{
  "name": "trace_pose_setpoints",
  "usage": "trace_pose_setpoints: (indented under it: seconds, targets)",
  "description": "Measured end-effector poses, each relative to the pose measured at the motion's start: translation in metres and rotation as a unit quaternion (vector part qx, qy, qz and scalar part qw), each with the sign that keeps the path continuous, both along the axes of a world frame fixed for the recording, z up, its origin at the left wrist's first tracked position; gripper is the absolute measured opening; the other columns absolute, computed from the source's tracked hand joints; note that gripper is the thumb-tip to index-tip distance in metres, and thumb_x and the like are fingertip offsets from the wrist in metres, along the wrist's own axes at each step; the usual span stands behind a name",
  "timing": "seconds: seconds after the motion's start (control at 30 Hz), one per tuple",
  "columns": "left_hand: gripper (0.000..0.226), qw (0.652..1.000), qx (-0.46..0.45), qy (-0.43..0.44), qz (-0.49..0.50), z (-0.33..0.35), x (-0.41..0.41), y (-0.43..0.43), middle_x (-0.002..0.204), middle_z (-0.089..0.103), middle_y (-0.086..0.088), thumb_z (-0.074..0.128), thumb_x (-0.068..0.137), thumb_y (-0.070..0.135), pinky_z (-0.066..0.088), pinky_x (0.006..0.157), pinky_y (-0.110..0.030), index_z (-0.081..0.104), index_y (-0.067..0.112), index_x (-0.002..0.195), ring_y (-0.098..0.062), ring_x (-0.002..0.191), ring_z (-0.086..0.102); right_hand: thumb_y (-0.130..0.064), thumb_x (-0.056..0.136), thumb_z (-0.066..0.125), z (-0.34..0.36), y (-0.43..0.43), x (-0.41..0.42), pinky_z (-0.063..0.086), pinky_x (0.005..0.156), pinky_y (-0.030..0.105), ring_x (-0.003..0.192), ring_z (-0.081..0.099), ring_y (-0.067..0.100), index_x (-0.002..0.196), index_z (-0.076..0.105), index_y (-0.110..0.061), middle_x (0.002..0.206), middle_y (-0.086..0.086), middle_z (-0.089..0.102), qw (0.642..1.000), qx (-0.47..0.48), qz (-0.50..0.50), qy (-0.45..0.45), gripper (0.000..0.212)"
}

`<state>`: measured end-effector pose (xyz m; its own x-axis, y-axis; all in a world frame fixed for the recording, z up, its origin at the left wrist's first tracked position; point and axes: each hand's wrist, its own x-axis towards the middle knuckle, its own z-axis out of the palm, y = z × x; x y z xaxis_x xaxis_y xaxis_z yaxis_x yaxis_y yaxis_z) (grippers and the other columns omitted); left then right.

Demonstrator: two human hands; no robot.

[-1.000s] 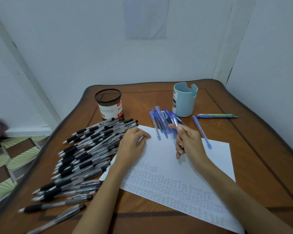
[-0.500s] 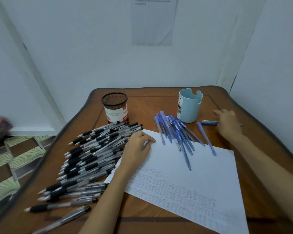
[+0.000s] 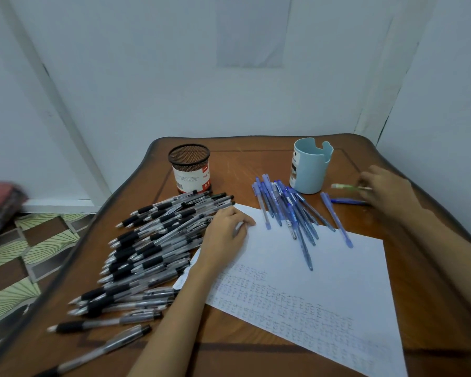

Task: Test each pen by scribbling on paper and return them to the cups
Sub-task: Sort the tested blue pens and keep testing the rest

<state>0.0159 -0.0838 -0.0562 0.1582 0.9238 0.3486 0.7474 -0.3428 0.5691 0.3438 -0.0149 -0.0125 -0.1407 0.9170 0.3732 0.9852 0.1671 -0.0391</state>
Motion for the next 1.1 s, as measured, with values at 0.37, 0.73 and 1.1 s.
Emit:
trace_pose_setpoints:
  seconds: [0.37,0.73,1.1]
  targets:
    - [0.024,1.000,0.005,0.006,0.000,-0.001,0.001,0.000,0.100,0.060,0.002,0.050,0.092,0.008,0.027,0.070,-0.017,0.071,0.018,0.100,-0.013,0.100,0.048,-0.034,0.099,0.038,0.005,-0.113,-0.136,0.051,0.043,0.022,0.060,0.069,0.018,0.098,0.066,-0.012,0.084,0.007,0.074,0.631,-0.326,0.067,0.701,0.035]
    - [0.022,1.000,0.006,-0.004,-0.005,-0.003,-0.001,0.005,0.099,0.061,0.002,0.051,0.091,0.008,0.039,0.078,-0.028,0.071,0.018,0.097,-0.015,0.100,0.049,-0.017,0.081,0.072,-0.033,-0.126,-0.171,0.036,0.048,0.017,0.042,0.035,0.007,0.043,0.037,-0.016,0.040,-0.007,0.032,0.797,-0.178,0.151,0.557,0.052]
    - [0.023,1.000,0.005,-0.005,-0.004,-0.003,-0.001,0.004,0.098,0.060,0.001,0.052,0.091,0.008,0.037,0.076,-0.026,0.071,0.018,0.098,-0.016,0.099,0.049,0.006,0.078,0.059,-0.042,-0.121,-0.171,0.028,0.050,0.016,0.049,0.026,0.009,0.044,0.031,-0.021,0.043,-0.005,0.027,0.817,-0.141,0.165,0.535,0.052]
